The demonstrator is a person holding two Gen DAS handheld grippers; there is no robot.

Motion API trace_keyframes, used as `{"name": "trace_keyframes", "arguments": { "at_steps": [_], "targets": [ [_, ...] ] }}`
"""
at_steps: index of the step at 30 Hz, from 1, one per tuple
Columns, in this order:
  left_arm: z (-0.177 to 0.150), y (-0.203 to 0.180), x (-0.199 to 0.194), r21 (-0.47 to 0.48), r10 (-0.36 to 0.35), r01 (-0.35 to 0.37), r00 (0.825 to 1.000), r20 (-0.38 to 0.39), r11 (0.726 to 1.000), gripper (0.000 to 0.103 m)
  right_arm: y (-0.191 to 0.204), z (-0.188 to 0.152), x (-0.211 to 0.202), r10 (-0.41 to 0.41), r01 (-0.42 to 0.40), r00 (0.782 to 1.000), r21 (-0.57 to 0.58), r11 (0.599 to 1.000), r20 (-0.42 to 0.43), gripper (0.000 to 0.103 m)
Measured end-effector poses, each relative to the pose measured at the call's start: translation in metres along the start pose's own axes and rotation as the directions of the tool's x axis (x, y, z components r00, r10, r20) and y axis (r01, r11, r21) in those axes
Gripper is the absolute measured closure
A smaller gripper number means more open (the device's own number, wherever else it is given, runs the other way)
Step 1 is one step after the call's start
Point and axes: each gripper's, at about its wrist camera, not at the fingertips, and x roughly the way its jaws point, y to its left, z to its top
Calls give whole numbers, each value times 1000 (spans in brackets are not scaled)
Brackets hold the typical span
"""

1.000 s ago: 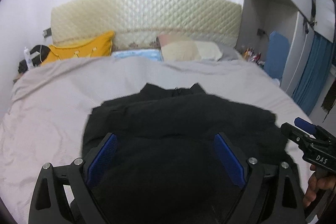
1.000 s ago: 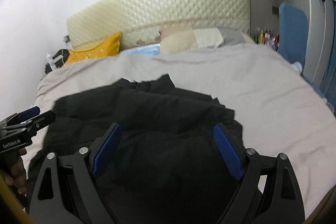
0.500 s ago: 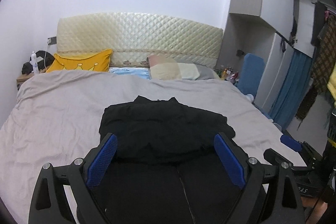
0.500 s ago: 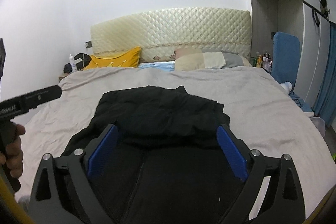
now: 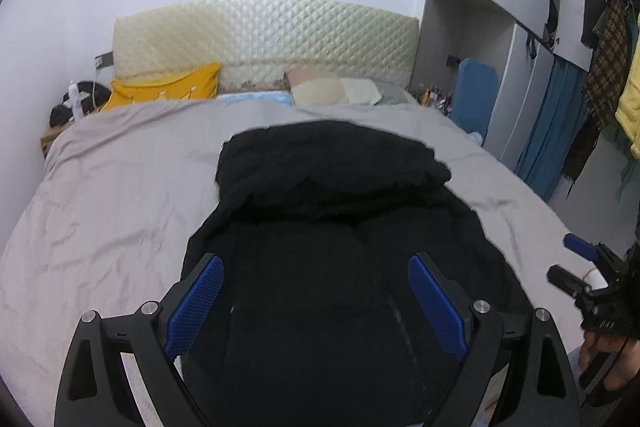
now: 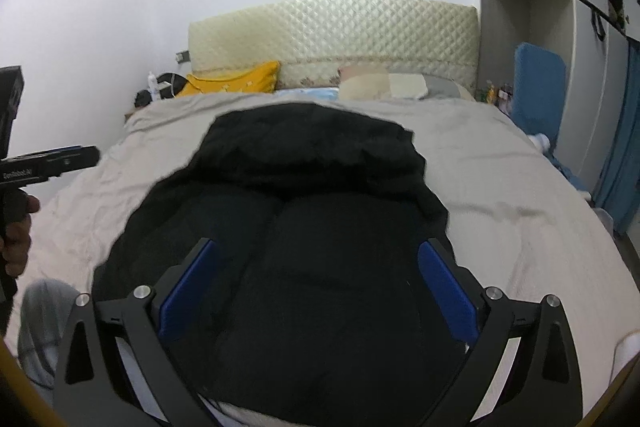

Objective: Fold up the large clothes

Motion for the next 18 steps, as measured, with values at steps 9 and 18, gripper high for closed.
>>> {"name": "trace_keyframes", "arguments": {
  "at_steps": [9, 18],
  "targets": [
    [-33, 21, 2, -21, 46, -46, 998, -31, 999, 9, -35, -33, 13, 3, 6, 995, 92, 996, -100, 3],
    [-59, 59, 31, -105, 73, -88, 988, -133, 991, 9, -87, -51, 41, -36, 90, 979, 269, 959, -198, 0]
  ]
}}
